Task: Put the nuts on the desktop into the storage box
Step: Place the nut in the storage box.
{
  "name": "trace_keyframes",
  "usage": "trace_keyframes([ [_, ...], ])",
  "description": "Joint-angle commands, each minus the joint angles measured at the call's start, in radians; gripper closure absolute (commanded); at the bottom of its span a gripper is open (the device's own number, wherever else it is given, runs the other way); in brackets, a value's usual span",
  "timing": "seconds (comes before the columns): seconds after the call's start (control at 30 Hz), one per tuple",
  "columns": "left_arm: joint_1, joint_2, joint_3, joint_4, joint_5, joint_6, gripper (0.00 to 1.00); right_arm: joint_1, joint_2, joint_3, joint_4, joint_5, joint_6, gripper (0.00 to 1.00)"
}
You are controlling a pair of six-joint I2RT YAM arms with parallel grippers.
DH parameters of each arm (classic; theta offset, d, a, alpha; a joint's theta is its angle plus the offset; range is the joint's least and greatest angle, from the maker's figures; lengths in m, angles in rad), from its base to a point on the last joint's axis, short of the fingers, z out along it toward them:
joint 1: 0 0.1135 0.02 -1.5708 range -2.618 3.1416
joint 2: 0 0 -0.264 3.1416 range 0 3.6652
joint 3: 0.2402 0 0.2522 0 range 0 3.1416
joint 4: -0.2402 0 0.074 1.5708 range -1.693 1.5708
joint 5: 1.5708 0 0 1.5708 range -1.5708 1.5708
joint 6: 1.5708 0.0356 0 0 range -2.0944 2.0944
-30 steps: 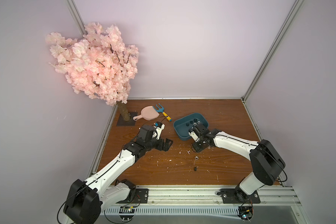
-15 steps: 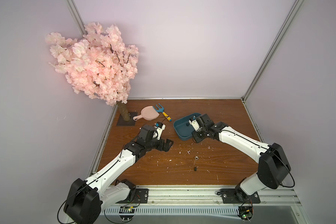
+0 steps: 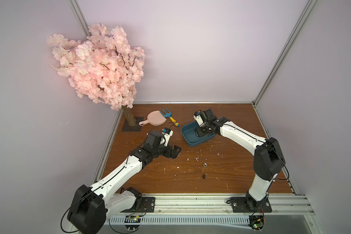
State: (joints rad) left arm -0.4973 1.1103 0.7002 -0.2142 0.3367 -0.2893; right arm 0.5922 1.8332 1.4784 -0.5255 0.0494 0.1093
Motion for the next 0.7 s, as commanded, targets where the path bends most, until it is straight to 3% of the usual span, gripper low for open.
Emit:
trace_keyframes([
  [0.0, -0.01, 0.006, 0.017, -0.022, -0.009, 0.018, 0.01, -0.028, 0.046, 0.054, -0.002, 0.033, -0.011, 0.82],
  [0.57, -0.012, 0.025, 0.021, -0.051, -0.066, 0.028, 0.01, -0.056, 0.28, 0.178, -0.012, 0.026, -0.052, 0.79],
  [0.67, -0.012, 0.027, 0.022, -0.053, -0.068, 0.028, 0.01, -0.058, 0.297, 0.184, -0.01, 0.027, -0.056, 0.74],
])
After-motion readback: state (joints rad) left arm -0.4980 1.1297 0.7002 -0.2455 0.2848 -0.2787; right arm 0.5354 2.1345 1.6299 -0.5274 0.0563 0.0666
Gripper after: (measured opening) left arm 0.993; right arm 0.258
